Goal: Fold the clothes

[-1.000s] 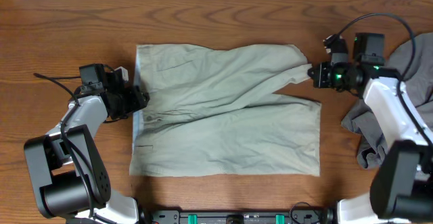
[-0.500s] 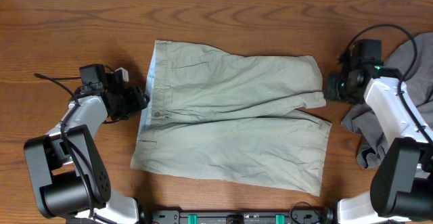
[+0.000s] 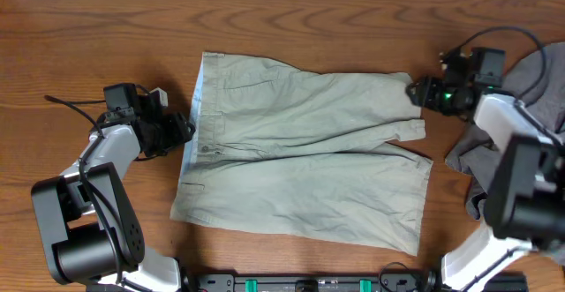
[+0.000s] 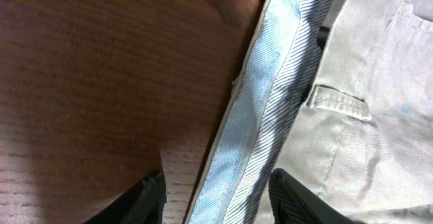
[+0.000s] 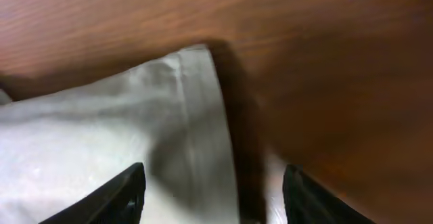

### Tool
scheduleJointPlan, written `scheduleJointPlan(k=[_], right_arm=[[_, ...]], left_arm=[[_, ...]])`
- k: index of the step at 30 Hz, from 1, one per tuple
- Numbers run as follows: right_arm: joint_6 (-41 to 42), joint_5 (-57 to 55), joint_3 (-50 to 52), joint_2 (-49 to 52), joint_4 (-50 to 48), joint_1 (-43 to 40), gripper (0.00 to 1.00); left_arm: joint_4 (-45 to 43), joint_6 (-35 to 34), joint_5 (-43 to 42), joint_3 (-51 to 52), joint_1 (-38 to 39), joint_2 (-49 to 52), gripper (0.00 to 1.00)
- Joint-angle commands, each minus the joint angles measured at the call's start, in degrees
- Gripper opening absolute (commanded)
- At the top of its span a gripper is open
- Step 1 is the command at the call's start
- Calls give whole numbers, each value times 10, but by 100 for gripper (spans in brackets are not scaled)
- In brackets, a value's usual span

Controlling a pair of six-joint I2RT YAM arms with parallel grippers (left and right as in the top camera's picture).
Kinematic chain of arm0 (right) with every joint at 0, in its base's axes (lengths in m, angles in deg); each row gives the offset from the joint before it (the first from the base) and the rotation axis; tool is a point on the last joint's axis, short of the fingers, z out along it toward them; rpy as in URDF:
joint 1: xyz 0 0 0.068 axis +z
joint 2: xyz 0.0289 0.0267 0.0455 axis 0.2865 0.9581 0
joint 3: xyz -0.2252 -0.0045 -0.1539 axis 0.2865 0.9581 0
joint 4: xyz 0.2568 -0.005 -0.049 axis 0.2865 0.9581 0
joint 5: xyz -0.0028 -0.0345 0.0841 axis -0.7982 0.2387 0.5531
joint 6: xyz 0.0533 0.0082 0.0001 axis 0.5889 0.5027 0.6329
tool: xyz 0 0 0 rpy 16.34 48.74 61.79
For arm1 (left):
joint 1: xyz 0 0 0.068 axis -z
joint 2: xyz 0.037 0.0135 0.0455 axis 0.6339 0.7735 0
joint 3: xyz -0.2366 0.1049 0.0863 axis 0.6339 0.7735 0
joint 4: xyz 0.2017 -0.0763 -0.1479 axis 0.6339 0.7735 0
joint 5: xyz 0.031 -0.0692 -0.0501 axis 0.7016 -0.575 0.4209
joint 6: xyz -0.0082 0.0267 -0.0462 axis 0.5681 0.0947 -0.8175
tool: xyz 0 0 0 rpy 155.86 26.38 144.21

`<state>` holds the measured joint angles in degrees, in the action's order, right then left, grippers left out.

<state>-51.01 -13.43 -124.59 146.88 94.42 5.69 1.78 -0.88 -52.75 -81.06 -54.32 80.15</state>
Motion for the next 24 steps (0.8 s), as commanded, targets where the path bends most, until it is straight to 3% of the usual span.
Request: scheduleJointPlan(k=[1,4,8,21,24], right_arm=[[5,131,-1,37,-45,-1,54],[13,208,-1,45,-96,-1,24],[30,263,-1,30,-152,-4,2],[72,263,-1,-35,-158,-120,1],[73,260,-1,-35,-130,-133,8]], left_arm=[[-1,9,-6,2,0,3,51],[-2,9,-6,2,0,3,51],[-3,10,-6,2,0,3,51],[-2,10,-6,2,0,3,51],[-2,10,-6,2,0,3,51]])
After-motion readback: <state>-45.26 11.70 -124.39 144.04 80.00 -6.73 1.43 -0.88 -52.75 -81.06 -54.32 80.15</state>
